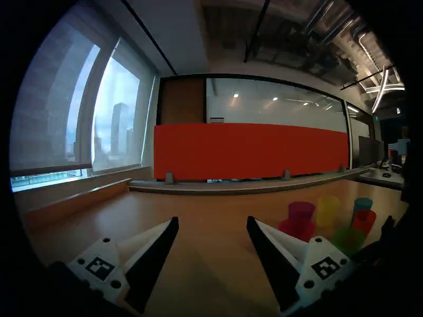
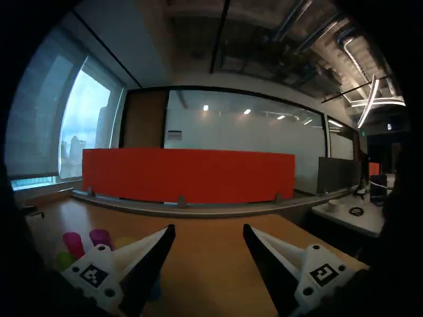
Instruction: Pour water
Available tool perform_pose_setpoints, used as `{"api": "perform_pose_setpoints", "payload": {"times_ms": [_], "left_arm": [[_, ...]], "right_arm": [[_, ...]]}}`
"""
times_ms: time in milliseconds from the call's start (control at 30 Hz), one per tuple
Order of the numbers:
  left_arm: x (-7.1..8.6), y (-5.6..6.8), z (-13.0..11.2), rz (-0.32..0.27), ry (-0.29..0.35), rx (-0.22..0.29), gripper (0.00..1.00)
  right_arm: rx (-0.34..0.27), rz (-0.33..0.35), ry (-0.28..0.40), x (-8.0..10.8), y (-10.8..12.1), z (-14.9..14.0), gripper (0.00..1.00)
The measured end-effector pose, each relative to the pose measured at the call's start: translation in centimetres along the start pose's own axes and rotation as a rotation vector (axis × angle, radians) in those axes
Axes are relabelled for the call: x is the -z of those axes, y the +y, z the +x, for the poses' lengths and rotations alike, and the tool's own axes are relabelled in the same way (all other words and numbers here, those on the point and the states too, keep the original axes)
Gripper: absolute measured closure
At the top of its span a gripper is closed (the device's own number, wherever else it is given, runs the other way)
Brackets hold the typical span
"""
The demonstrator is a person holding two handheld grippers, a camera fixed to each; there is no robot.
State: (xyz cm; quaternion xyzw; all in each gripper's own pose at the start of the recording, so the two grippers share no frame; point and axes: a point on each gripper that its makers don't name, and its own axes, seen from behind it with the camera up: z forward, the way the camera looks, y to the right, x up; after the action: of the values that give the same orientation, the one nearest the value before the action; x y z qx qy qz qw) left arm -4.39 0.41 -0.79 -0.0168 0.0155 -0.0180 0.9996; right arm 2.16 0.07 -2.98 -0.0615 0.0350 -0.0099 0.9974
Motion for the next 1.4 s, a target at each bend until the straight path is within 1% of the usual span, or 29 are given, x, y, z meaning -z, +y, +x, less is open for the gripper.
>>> {"api": "perform_pose_setpoints", "payload": {"times_ms": [200, 400, 500, 600, 800, 900, 967, 1100, 1200, 1300, 1400], "left_arm": [[0.0, 0.1, 0.0, -0.002, -0.001, 0.0, 0.04], [0.0, 0.2, 0.0, -0.004, 0.0, 0.0, 0.04], [0.0, 0.1, 0.0, -0.003, 0.0, 0.0, 0.04], [0.0, 0.1, 0.0, -0.002, 0.0, 0.0, 0.04], [-0.2, -0.3, 0.0, 0.001, -0.001, 0.0, 0.04], [0.0, 0.2, 0.0, -0.01, -0.001, 0.0, 0.04], [0.0, 0.2, 0.0, -0.007, 0.0, 0.0, 0.04], [-0.2, -0.2, 0.0, 0.004, 0.0, 0.0, 0.04], [-0.3, -0.3, 0.1, 0.001, 0.0, 0.0, 0.04], [-0.1, 0.1, 0.0, -0.01, 0.0, -0.001, 0.04], [0.0, 0.1, 0.0, -0.006, 0.0, 0.0, 0.04]], "right_arm": [[0.013, -0.001, 0.038, -0.1, 0.5, 0.0, 0.01], [0.03, 0.019, 0.066, -0.8, 0.4, -1.2, 0.01], [0.027, 0.033, 0.064, -1.3, 0.1, -2.3, 0.01], [0.006, 0.054, 0.053, -1.9, -0.5, -3.4, 0.01], [-0.054, 0.071, 0.017, -2.7, -1.5, -5.6, 0.01], [-0.055, 0.074, 0.008, -2.9, -1.8, -6.5, 0.01], [-0.039, 0.075, 0.005, -2.9, -2.0, -7.1, 0.01], [-0.01, 0.07, 0.008, -2.9, -2.1, -7.8, 0.01], [-0.007, 0.07, 0.011, -2.8, -2.0, -8.2, 0.01], [-0.015, 0.066, 0.005, -2.9, -1.7, -8.5, 0.01], [-0.028, 0.069, -0.001, -2.9, -1.6, -8.7, 0.01]]}}
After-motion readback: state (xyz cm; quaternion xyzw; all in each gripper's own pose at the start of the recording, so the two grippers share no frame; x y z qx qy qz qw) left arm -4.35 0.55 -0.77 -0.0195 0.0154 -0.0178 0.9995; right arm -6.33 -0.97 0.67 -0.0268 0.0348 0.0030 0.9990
